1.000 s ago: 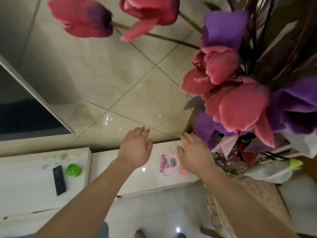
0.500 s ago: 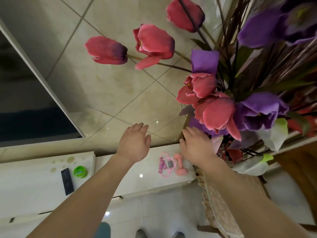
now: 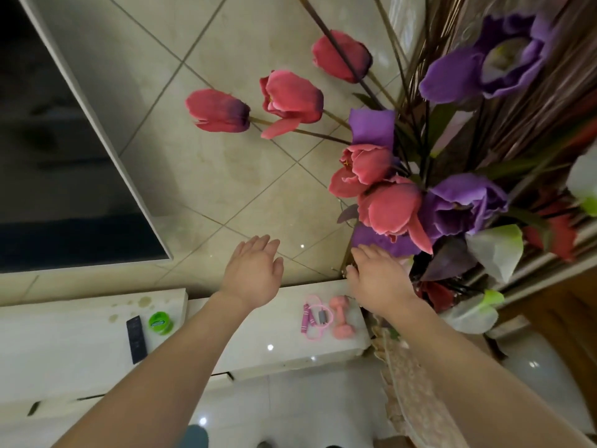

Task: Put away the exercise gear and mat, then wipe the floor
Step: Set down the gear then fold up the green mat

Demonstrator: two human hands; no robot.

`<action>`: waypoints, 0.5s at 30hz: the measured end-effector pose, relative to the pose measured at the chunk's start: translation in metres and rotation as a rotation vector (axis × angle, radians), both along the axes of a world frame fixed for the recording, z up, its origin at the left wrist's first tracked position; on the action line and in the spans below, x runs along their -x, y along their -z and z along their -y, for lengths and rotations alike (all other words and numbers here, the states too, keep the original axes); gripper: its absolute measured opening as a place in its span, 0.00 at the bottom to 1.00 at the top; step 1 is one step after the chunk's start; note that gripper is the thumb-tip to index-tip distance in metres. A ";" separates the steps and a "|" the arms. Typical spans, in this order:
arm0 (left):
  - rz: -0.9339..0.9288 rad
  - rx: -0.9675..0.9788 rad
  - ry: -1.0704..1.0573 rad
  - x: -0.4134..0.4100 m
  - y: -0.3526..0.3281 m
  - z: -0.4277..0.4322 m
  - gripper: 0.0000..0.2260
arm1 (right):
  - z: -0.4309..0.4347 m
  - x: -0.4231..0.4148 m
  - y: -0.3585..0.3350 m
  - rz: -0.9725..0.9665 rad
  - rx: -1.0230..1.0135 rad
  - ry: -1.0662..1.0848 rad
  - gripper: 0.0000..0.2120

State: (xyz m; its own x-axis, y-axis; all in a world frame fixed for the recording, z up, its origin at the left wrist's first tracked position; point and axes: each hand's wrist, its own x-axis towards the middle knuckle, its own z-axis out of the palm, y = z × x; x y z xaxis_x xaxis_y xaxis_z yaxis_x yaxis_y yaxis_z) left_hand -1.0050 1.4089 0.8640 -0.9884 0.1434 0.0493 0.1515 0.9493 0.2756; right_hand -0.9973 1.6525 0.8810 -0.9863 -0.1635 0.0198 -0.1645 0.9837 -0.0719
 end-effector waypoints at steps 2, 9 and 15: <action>-0.010 0.005 -0.016 -0.010 -0.003 -0.007 0.21 | -0.007 -0.006 -0.003 -0.003 0.002 -0.018 0.19; 0.003 0.012 -0.060 -0.056 -0.011 -0.046 0.22 | -0.048 -0.047 -0.007 -0.019 0.022 -0.077 0.18; 0.006 0.019 -0.087 -0.098 -0.014 -0.075 0.21 | -0.079 -0.077 -0.008 -0.045 0.065 -0.102 0.15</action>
